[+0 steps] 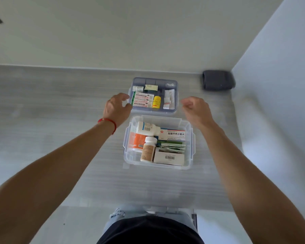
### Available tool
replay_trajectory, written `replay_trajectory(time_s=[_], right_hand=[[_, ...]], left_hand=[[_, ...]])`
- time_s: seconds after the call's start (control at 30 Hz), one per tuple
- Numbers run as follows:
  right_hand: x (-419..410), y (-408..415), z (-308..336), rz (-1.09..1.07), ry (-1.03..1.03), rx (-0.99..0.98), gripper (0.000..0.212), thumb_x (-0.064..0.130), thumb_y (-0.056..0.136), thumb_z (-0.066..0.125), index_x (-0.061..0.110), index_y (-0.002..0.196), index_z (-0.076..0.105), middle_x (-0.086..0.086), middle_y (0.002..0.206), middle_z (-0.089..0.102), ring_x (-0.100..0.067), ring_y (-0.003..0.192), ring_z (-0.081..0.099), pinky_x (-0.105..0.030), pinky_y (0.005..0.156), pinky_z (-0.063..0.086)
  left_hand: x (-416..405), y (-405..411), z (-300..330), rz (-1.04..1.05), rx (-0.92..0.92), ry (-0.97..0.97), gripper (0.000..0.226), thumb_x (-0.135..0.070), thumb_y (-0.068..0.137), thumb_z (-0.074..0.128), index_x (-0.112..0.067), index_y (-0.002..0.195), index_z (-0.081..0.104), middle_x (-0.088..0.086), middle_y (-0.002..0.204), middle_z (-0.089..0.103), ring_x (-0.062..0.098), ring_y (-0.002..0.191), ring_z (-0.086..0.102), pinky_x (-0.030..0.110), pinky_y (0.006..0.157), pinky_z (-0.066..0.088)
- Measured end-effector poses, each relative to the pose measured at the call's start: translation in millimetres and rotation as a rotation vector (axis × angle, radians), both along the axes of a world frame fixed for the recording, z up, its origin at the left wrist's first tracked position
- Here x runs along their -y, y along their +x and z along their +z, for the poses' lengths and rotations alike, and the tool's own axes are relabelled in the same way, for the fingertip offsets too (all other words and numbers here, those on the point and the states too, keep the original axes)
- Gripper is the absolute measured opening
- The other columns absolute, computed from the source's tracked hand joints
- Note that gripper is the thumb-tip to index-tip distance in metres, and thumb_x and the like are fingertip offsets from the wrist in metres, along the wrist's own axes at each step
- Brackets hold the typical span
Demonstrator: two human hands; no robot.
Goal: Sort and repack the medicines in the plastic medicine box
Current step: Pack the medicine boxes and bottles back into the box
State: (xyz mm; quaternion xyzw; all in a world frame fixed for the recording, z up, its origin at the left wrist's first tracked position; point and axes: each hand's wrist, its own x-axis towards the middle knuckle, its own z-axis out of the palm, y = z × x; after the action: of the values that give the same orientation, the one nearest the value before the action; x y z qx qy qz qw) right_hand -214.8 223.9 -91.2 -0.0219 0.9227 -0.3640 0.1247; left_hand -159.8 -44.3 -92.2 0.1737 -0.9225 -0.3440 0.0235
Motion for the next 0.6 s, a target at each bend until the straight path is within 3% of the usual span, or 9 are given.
replay_trajectory(time_s=[0.1,0.2,0.3,0.4,0.5,0.57,0.6], right_hand=[[17.1,-30.9,-13.7,0.054,0.057,0.132,0.032,0.014,0.098,0.054,0.011,0.128,0.067,-0.009,0.129,0.069,-0.027,0.118,0.064,-0.033,0.095,0.049],[28.2,-54.0,-29.0,0.019,0.092,0.238,0.039,0.017,0.094,0.055,0.013,0.133,0.062,-0.009,0.132,0.065,-0.029,0.122,0.060,-0.034,0.091,0.046],[34.9,-66.5,-40.4,-0.043,0.075,0.281,0.019,0.012,0.092,0.051,0.010,0.109,0.062,-0.008,0.106,0.063,-0.030,0.108,0.059,-0.032,0.075,0.043],[40.6,-69.1,-43.4,-0.078,0.008,0.298,0.042,0.013,0.093,0.051,0.012,0.134,0.059,-0.010,0.130,0.064,-0.030,0.122,0.059,-0.038,0.094,0.049],[45.6,-67.9,-44.3,-0.100,-0.013,0.304,0.048,0.010,0.097,0.051,0.012,0.145,0.052,-0.011,0.146,0.056,-0.030,0.133,0.054,-0.042,0.109,0.046],[48.6,-69.4,-45.6,-0.157,-0.037,0.311,0.034,0.010,0.096,0.050,0.010,0.128,0.064,-0.014,0.138,0.062,-0.030,0.124,0.059,-0.040,0.102,0.050],[50.0,-69.9,-44.9,-0.199,-0.063,0.323,0.021,0.010,0.095,0.051,0.012,0.106,0.069,-0.019,0.130,0.065,-0.027,0.111,0.063,-0.038,0.090,0.053]], left_hand=[[7.7,-33.1,-5.9,0.114,0.208,0.207,0.039,-0.018,0.093,0.054,-0.004,0.129,0.060,0.015,0.131,0.064,0.034,0.123,0.058,0.043,0.100,0.048],[12.7,-55.4,-22.2,0.151,0.301,0.255,0.041,-0.006,0.097,0.057,-0.002,0.137,0.050,0.014,0.132,0.060,0.027,0.124,0.057,0.037,0.107,0.044],[13.4,-70.9,-25.9,0.251,0.307,0.572,0.021,-0.030,0.099,0.051,-0.015,0.111,0.059,0.002,0.108,0.063,0.017,0.101,0.060,0.036,0.101,0.047],[6.7,-75.6,-27.9,0.252,0.292,0.655,0.039,-0.034,0.087,0.049,-0.006,0.108,0.065,0.008,0.105,0.072,0.025,0.103,0.067,0.040,0.098,0.054],[5.0,-73.2,-31.3,0.271,0.255,0.699,0.022,-0.025,0.087,0.055,-0.009,0.098,0.067,0.010,0.099,0.075,0.027,0.101,0.070,0.041,0.094,0.057],[3.9,-72.1,-30.6,0.349,0.247,0.719,0.013,-0.019,0.089,0.057,-0.010,0.092,0.066,0.010,0.097,0.075,0.027,0.100,0.071,0.041,0.093,0.058],[5.1,-72.4,-31.5,0.381,0.244,0.713,0.008,-0.016,0.089,0.059,-0.011,0.089,0.065,0.010,0.095,0.074,0.026,0.098,0.072,0.040,0.092,0.059]])
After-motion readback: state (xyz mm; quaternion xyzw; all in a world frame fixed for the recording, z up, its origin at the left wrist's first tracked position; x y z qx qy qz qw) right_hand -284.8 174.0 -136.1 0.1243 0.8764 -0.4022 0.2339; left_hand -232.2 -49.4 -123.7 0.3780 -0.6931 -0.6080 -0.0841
